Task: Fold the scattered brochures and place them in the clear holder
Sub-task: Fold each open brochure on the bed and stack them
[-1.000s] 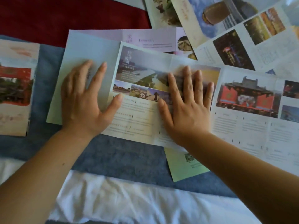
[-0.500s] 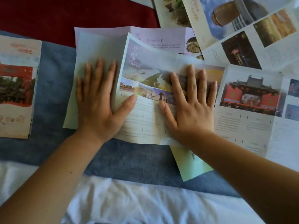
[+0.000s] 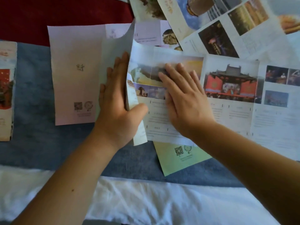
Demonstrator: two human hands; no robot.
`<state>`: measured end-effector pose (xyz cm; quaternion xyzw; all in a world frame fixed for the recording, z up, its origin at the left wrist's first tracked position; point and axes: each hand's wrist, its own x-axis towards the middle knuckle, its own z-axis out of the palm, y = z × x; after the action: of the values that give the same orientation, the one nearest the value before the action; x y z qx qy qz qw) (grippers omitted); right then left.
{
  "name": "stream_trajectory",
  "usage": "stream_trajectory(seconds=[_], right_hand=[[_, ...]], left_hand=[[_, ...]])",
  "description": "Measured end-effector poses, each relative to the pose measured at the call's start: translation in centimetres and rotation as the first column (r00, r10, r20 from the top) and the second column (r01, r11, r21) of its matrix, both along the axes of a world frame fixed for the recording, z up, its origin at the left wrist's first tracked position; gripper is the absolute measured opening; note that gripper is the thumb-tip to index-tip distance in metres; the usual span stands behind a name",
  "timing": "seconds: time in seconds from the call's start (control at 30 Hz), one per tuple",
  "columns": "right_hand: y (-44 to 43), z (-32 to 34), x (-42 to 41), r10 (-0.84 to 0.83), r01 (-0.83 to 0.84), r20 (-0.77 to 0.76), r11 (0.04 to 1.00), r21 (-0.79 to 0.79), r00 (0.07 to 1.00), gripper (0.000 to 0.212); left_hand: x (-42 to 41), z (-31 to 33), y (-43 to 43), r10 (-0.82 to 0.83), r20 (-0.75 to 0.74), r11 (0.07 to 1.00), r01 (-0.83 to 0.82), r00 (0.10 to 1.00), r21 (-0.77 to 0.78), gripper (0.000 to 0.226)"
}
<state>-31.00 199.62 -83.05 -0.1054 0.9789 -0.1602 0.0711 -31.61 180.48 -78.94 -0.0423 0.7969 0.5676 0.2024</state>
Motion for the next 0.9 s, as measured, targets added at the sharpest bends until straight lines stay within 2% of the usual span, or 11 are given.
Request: stream_trajectory(seconds=[0.07, 0.17, 0.27, 0.4, 0.53, 0.63, 0.73, 0.8, 0.9], right_hand=[[2.3, 0.5, 0.1, -0.066, 0.067, -0.016, 0.995, 0.068, 0.998, 0.057], [5.9, 0.5, 0.7, -0.257, 0.253, -0.016, 0.939, 0.233, 0.966, 0.063], [9.3, 0.1, 1.9, -0.363, 0.349, 0.003, 0.898, 0.267, 0.932, 0.071], [11.1, -1.3, 3.2, -0.334, 0.331, -0.033, 0.908, 0.255, 0.942, 0.073], [10.6, -2.3, 2.9, -0.345, 0.358, -0.096, 0.904, 0.233, 0.934, 0.073], [10.8, -2.6, 3.1, -0.333, 0.349, -0.109, 0.911, 0.220, 0.937, 0.072], [10.9, -2.7, 3.0, -0.330, 0.348, -0.119, 0.916, 0.199, 0.937, 0.070], [10.9, -2.7, 3.0, -0.327, 0.345, -0.122, 0.919, 0.188, 0.937, 0.069], [11.0, -2.7, 3.1, -0.328, 0.345, -0.119, 0.921, 0.182, 0.937, 0.067]], left_hand=[[0.4, 0.2, 1.4, -0.013, 0.001, 0.999, 0.013, 1.000, -0.046, 0.102], [1.2, 0.4, 3.8, -0.076, -0.042, 0.984, 0.068, 0.996, -0.164, 0.100], [1.8, 0.0, 5.9, -0.142, -0.072, 0.958, 0.119, 0.987, -0.262, 0.098], [2.3, -0.7, 8.2, -0.188, -0.092, 0.919, 0.142, 0.978, -0.368, 0.096], [3.2, -1.3, 11.0, -0.306, -0.074, 0.861, 0.242, 0.949, -0.447, 0.091], [3.6, -2.5, 12.8, -0.366, -0.035, 0.772, 0.282, 0.930, -0.570, 0.081], [3.7, -3.9, 12.9, -0.386, -0.108, 0.665, 0.196, 0.916, -0.720, 0.062], [3.9, -4.8, 12.6, -0.445, -0.172, 0.574, 0.132, 0.879, -0.808, 0.058], [4.1, -5.9, 12.3, -0.466, -0.233, 0.556, 0.078, 0.854, -0.827, 0.058]])
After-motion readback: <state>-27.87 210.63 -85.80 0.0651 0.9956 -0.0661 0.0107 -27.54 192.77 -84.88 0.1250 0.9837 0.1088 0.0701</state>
